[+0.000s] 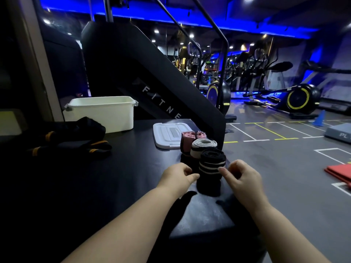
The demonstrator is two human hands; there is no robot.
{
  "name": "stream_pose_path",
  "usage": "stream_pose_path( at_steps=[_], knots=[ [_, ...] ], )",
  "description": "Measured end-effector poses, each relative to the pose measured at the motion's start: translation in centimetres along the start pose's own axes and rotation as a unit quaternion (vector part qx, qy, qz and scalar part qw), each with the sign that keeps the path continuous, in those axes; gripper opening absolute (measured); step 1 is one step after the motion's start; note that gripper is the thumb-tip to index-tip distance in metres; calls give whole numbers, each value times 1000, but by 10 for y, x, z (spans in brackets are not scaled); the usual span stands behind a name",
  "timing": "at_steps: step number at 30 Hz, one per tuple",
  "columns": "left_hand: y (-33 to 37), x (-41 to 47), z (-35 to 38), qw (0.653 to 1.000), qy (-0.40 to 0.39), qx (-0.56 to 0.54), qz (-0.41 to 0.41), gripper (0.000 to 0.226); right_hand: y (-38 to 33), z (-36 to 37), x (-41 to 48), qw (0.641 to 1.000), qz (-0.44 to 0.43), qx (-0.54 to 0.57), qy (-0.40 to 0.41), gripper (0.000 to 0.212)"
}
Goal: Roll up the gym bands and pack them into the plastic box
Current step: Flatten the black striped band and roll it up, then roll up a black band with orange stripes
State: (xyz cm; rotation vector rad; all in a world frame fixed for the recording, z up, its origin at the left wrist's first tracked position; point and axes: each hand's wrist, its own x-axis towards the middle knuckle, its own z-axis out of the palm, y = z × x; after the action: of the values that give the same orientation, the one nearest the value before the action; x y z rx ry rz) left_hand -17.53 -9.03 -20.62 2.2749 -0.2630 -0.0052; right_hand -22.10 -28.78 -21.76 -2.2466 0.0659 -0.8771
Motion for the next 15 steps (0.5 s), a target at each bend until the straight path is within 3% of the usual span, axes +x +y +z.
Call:
stream_pose_path(
  at_steps=[7,15],
  knots=[
    [-29,-24,-44,999,-7,-28,-16,28,-72,43,-20,986,-79,-33,-144,24],
    [-102,-35,-135,991,80,46,-94,10,-142,127,3,963,-94,-57,-246,20]
  ],
)
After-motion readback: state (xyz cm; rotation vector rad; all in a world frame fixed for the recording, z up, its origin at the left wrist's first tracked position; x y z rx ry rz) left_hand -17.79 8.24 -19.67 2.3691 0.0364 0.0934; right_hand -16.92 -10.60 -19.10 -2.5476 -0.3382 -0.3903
